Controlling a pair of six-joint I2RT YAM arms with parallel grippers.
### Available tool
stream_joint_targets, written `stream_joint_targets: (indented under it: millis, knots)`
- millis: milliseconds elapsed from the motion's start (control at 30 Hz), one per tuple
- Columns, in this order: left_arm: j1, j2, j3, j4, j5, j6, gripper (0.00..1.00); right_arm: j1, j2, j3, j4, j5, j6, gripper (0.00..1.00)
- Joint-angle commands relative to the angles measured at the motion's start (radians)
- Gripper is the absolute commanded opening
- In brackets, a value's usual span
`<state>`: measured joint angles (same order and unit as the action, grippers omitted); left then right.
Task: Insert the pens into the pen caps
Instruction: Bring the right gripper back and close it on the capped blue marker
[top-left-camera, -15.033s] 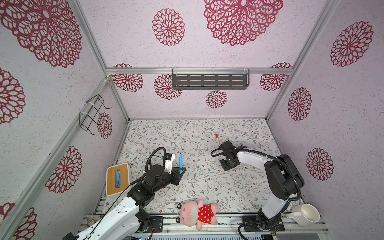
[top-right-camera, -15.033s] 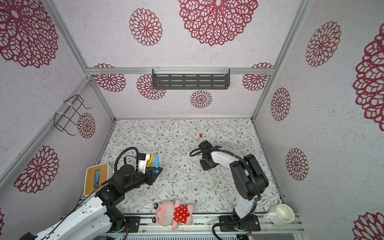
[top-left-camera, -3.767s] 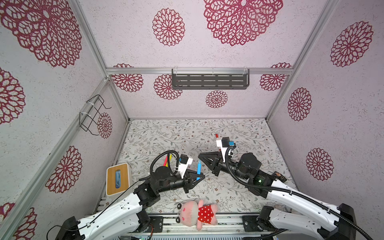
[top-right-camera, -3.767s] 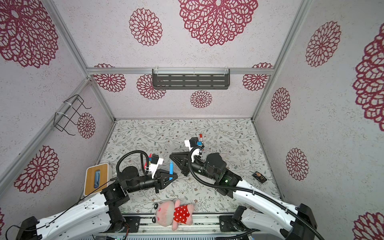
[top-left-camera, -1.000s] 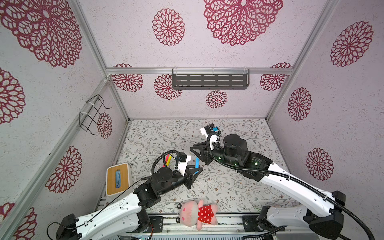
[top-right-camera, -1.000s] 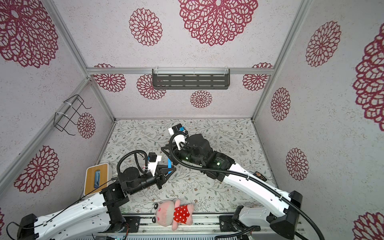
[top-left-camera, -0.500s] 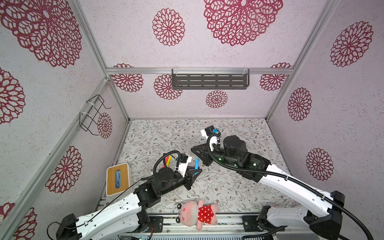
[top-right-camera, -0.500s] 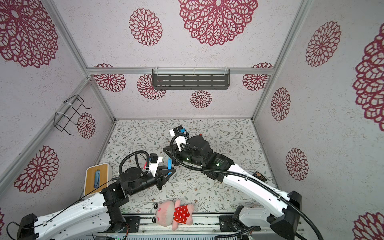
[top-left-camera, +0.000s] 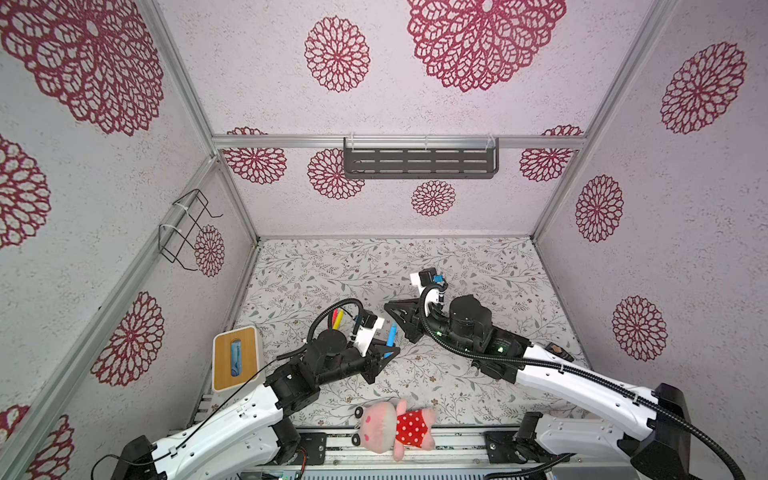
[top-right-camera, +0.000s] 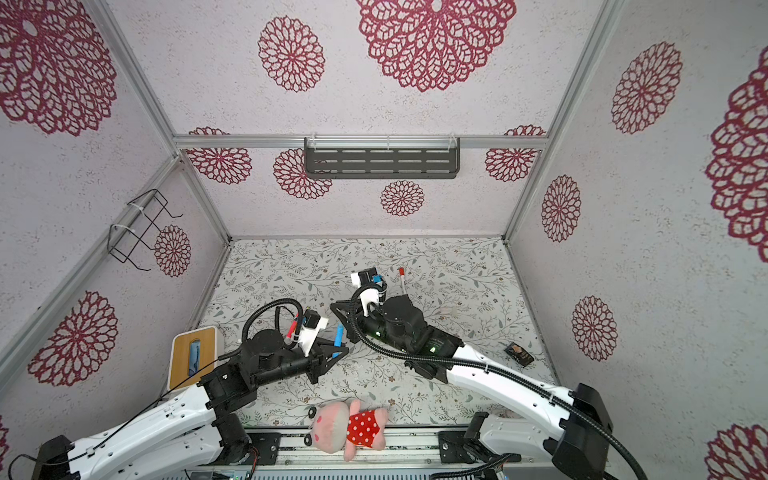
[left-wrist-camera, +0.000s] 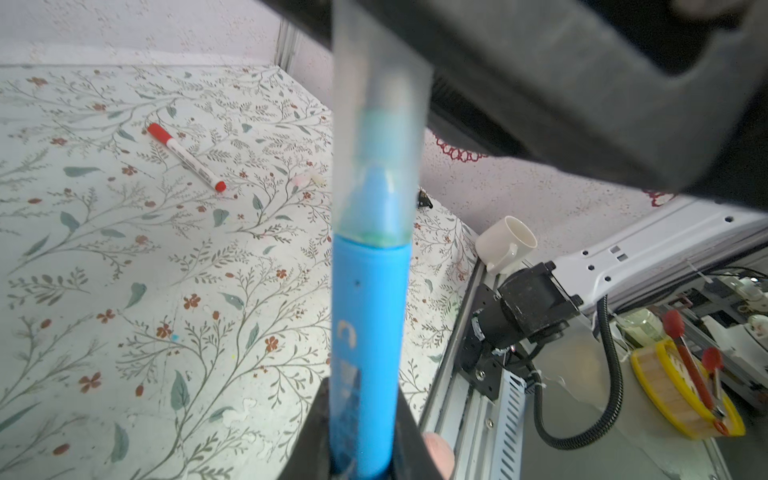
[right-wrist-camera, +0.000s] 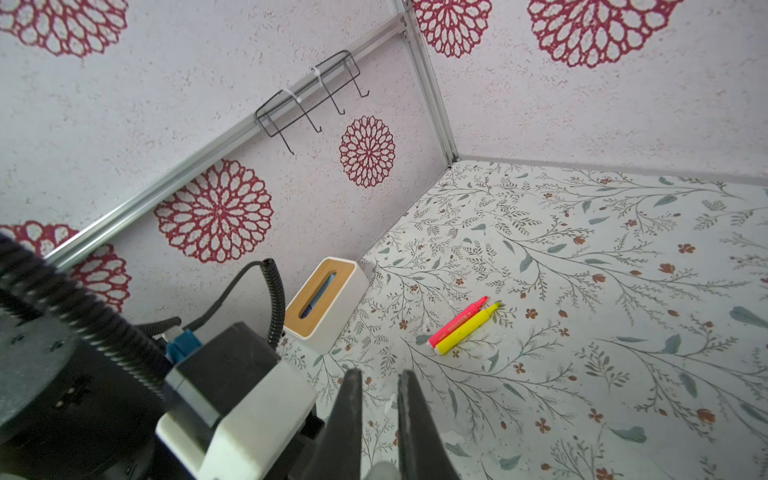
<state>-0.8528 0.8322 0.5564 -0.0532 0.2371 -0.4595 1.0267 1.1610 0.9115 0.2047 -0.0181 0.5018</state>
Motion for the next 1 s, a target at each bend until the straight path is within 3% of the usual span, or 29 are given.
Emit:
stream_joint_targets:
  millis: [0,500,967]
  knots:
    - [0.085,-0.064,0.047,0.258,-0.067,-0.059,0.00,0.108,0.007,-0.119,-0.182,-0.097,0.050,0.00]
    - [0.127,-0.106,0.060,0.265,-0.030,-0.070,0.00,0.244,0.082,-0.257,-0.053,-0.101,0.158,0.00]
    - [0.144,-0.100,0.052,0.222,-0.026,-0.057,0.00,0.264,0.077,-0.146,-0.228,0.005,0.110,0.00]
